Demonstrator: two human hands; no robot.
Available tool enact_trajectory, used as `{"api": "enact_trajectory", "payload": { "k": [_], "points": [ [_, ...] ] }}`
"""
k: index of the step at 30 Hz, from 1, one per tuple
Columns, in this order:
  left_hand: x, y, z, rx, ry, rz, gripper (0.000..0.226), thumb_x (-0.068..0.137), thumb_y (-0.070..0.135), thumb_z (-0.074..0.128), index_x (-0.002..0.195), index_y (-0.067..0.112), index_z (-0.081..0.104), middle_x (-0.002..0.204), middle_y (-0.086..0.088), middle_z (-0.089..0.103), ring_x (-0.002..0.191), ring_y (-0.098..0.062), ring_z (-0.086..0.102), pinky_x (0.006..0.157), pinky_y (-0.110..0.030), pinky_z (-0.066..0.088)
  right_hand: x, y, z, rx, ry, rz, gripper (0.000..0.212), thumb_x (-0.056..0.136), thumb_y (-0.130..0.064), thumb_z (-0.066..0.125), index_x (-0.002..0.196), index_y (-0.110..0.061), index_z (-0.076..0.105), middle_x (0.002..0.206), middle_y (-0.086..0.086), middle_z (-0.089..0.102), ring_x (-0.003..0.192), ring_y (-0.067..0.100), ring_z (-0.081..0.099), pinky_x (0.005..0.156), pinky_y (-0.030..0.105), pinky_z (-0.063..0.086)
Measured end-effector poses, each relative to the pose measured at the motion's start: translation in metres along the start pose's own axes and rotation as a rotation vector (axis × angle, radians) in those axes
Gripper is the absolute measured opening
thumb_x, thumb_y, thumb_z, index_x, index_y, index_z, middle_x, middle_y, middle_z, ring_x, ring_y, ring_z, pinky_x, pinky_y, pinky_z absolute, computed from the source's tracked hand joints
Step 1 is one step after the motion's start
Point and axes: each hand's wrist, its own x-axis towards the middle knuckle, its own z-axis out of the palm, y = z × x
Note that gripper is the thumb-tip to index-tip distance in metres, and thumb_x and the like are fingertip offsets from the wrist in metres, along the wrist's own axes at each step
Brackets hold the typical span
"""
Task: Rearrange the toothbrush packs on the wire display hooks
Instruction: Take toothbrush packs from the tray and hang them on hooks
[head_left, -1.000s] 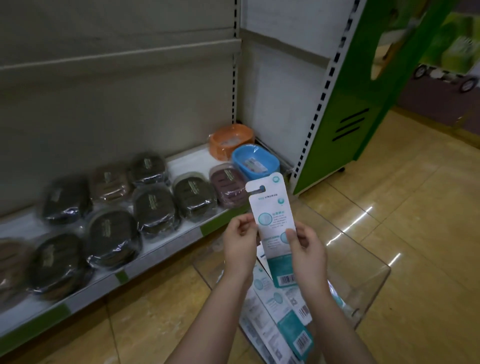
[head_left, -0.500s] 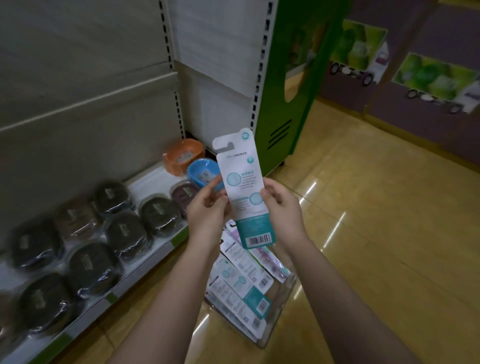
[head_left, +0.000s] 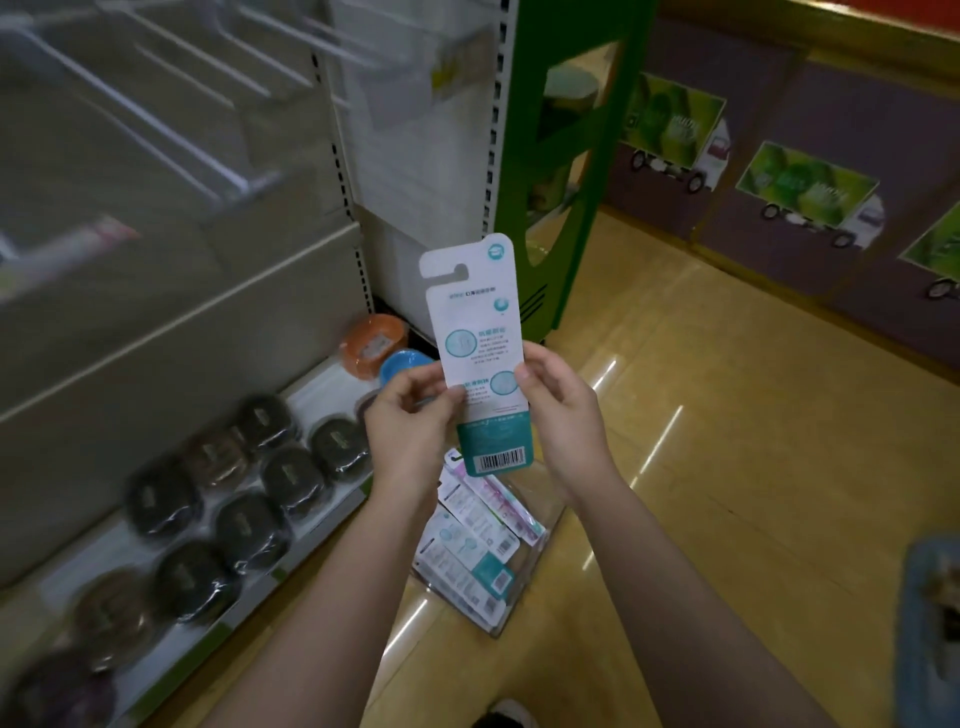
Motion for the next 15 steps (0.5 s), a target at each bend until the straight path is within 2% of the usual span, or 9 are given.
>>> {"api": "enact_trajectory", "payload": {
  "k": [2, 4, 6, 9, 12, 15],
  "points": [
    [-0.014, 0.029, 0.003, 0.010, 0.014, 0.013, 0.016, 0.087, 0.002, 0.063, 0.096, 0.015, 0.066, 0.096, -0.004, 0.069, 0.080, -0.014, 0.065, 0.059, -0.020, 0.055, -0.010, -0.027, -0.003, 0.010, -0.007, -0.002, 0.021, 0.097, -0.020, 0.050, 0.113, -0.030, 0.059, 0.111, -0.006, 0.068, 0.096, 0.007, 0.067, 0.070, 0.022, 0.055],
    [-0.027, 0.060, 0.005, 0.013, 0.028, 0.025, 0.016, 0.086, 0.003, 0.063, 0.095, 0.015, 0.067, 0.098, -0.006, 0.071, 0.090, -0.025, 0.068, 0.075, -0.038, 0.059, -0.019, -0.056, -0.003, 0.037, -0.018, -0.013, 0.021, 0.097, -0.020, 0.051, 0.110, -0.033, 0.060, 0.111, -0.006, 0.068, 0.098, 0.008, 0.067, 0.071, 0.024, 0.055],
    [-0.042, 0.096, 0.008, 0.002, 0.039, 0.045, 0.019, 0.085, 0.001, 0.064, 0.101, 0.011, 0.066, 0.093, -0.006, 0.070, 0.093, -0.030, 0.067, 0.084, -0.048, 0.056, -0.028, -0.087, -0.003, 0.064, -0.020, -0.020, 0.022, 0.096, -0.019, 0.051, 0.108, -0.035, 0.060, 0.113, -0.005, 0.067, 0.100, 0.011, 0.066, 0.074, 0.026, 0.055],
    [-0.061, 0.149, 0.012, -0.011, 0.088, 0.091, 0.023, 0.084, -0.002, 0.064, 0.104, 0.006, 0.058, 0.085, -0.006, 0.065, 0.089, -0.026, 0.065, 0.087, -0.046, 0.054, -0.039, -0.138, -0.003, 0.092, -0.036, -0.029, 0.022, 0.096, -0.018, 0.051, 0.110, -0.034, 0.060, 0.116, -0.002, 0.066, 0.102, 0.014, 0.065, 0.078, 0.031, 0.055],
    [-0.075, 0.193, 0.010, 0.036, 0.107, 0.164, 0.015, 0.082, 0.000, 0.067, 0.089, 0.009, 0.058, 0.084, -0.007, 0.064, 0.081, -0.019, 0.062, 0.084, -0.042, 0.055, -0.049, -0.188, 0.000, 0.102, -0.059, -0.066, 0.023, 0.096, -0.018, 0.051, 0.111, -0.034, 0.060, 0.116, -0.002, 0.066, 0.104, 0.015, 0.065, 0.085, 0.038, 0.055],
    [-0.088, 0.230, 0.009, 0.065, 0.103, 0.216, 0.017, 0.082, 0.002, 0.068, 0.077, 0.014, 0.057, 0.083, -0.011, 0.065, 0.075, -0.025, 0.060, 0.074, -0.047, 0.051, -0.060, -0.231, 0.005, 0.136, -0.064, -0.096, 0.025, 0.095, -0.019, 0.052, 0.107, -0.039, 0.061, 0.117, -0.003, 0.066, 0.106, 0.016, 0.064, 0.090, 0.045, 0.053]
  ]
}}
